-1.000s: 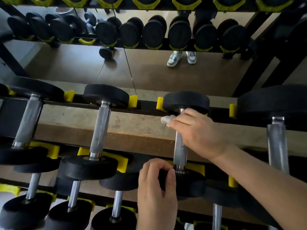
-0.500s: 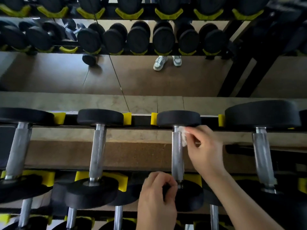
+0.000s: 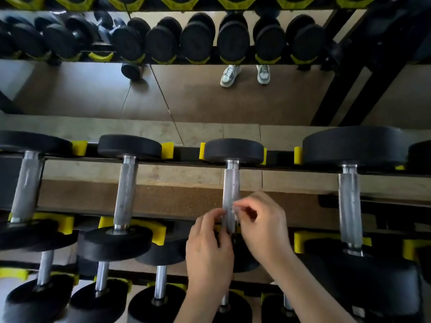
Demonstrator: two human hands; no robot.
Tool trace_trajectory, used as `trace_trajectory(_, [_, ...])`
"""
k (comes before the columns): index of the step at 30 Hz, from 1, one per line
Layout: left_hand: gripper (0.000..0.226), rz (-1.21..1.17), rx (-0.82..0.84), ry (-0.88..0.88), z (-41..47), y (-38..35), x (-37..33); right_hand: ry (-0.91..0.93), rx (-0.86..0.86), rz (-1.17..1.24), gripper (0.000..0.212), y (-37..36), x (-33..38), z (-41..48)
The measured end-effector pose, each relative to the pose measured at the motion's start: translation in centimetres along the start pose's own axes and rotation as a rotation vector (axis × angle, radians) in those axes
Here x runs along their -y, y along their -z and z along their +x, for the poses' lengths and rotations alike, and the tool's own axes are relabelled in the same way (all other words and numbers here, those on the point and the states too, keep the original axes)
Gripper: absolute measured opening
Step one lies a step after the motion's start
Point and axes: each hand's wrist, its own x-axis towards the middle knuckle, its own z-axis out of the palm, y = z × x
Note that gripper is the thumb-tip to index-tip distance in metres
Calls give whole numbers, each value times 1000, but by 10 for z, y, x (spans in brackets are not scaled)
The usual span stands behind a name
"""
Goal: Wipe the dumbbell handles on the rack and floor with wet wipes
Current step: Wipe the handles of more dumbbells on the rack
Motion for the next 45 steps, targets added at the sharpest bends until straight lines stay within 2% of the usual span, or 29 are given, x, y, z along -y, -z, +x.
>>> trace_trajectory(1, [28, 4, -21, -9, -1, -1, 1, 35, 8, 3, 10, 2, -1, 2])
trace_trajectory(4, [28, -2, -85, -31, -8, -5, -1, 121, -153, 51, 6, -1, -2, 33])
trace_trajectory(6, [28, -4, -109, -8, -15, -6, -7, 161, -137, 32, 10, -4, 0, 41])
trace_trajectory(8, [29, -25, -125, 28, -22, -6, -13, 212, 35, -15, 10, -3, 1, 24])
trace_trajectory(10, [34, -41, -121, 71, -28, -3, -20, 172, 272, -4, 6, 4, 0, 2])
trace_trajectory(12, [39, -46, -105, 78, -35, -2, -27, -3, 473, 138, 8, 19, 0, -6])
trace_trajectory(14, [35, -61, -82, 93, -49, 1, -39, -276, 534, 408, 4, 46, 7, -2])
trace_trajectory(16, [32, -173, -63, 117, -65, 7, -58, -455, 517, 692, 5, 81, 19, 2])
trace_trajectory(19, [33, -497, -22, 148, -96, 18, -103, -553, 564, 984, 11, 134, 37, -8])
trace_trajectory(22, [30, -754, 4, 192, -126, 26, -145, -575, 605, 1029, 27, 172, 51, -25])
trace_trajectory(24, [25, -824, 5, 194, -143, 31, -163, -580, 598, 1024, 35, 194, 58, -36])
trace_trajectory(29, [14, -871, 30, 147, -170, 36, -189, -660, 466, 1053, 34, 243, 70, -61])
trace_trajectory(32, [14, -1091, 46, 179, -177, 34, -200, -705, 379, 1157, 38, 264, 73, -70])
trace_trajectory(35, [15, -1261, 70, 261, -183, 32, -215, -706, 365, 1306, 37, 281, 73, -82])
trace_trajectory(38, [26, -1244, 44, 302, -187, 32, -224, -584, 435, 1243, 35, 299, 72, -94])
trace_trajectory(41, [24, -1257, 15, 319, -190, 41, -219, -449, 515, 965, 25, 316, 73, -108])
trace_trajectory(43, [23, -1207, 63, 272, -197, 47, -212, -388, 505, 775, 19, 321, 78, -119])
trace_trajectory(45, [29, -1099, 183, 185, -211, 51, -208, -309, 482, 641, 16, 321, 87, -132])
